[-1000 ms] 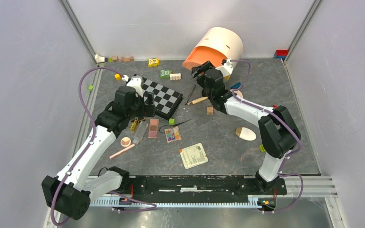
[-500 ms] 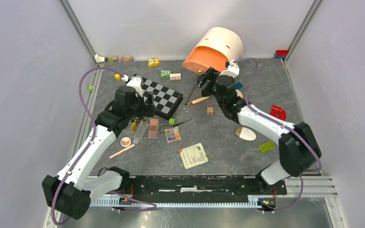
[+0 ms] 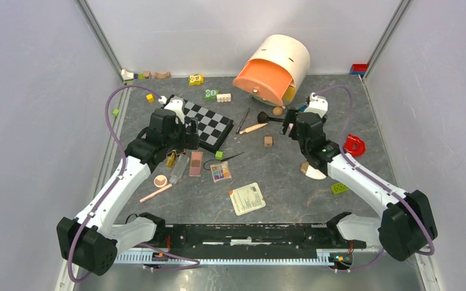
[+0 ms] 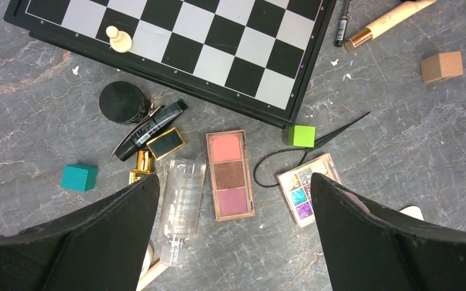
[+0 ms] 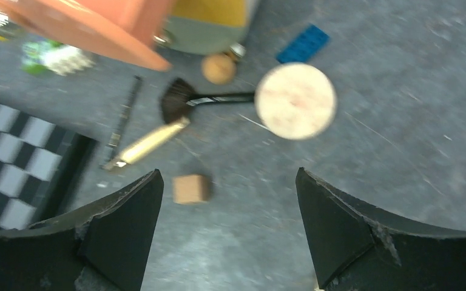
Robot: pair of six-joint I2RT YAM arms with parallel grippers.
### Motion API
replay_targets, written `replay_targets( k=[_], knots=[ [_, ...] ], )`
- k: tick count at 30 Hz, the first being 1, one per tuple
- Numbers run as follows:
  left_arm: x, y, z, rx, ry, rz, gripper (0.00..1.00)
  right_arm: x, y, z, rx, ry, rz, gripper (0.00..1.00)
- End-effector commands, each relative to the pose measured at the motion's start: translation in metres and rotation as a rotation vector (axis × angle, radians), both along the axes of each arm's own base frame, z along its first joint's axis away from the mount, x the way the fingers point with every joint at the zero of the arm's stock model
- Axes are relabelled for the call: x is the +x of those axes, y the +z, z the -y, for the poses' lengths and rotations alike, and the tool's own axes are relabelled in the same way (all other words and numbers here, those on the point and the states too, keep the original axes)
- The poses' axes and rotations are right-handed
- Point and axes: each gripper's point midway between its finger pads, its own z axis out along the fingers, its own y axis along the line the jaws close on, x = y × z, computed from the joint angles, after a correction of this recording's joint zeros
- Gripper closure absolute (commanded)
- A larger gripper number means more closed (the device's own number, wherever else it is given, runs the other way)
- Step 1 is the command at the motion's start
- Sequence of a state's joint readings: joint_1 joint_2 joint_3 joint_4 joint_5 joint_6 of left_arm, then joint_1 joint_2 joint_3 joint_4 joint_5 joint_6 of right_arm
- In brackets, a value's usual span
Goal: Organize the makeup
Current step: Pick up the makeup tool from the center of the board.
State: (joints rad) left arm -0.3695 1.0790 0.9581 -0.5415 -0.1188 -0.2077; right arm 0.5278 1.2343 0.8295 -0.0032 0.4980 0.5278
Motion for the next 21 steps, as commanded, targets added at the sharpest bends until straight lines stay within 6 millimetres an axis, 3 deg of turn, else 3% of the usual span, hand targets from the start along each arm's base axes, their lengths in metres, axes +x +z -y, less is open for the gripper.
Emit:
replay_targets(
  k=[1, 9, 21],
  knots=[
    [0.007, 0.002, 0.003, -0.006, -0.016, 0.026, 0.0, -0.024, -0.045, 0.042, -0.099, -0.033, -0.161, 0.13],
    [0.009, -0.003, 0.007, -0.012, -0.031, 0.01, 0.0, -0.033, -0.099, 0.082, 0.043, -0.045, -0.298, 0.21],
    [0.008, -0.003, 0.011, -0.024, -0.047, 0.008, 0.0, 0.014, -0.111, 0.112, 0.411, -0.117, -0.215, 0.31]
  ],
)
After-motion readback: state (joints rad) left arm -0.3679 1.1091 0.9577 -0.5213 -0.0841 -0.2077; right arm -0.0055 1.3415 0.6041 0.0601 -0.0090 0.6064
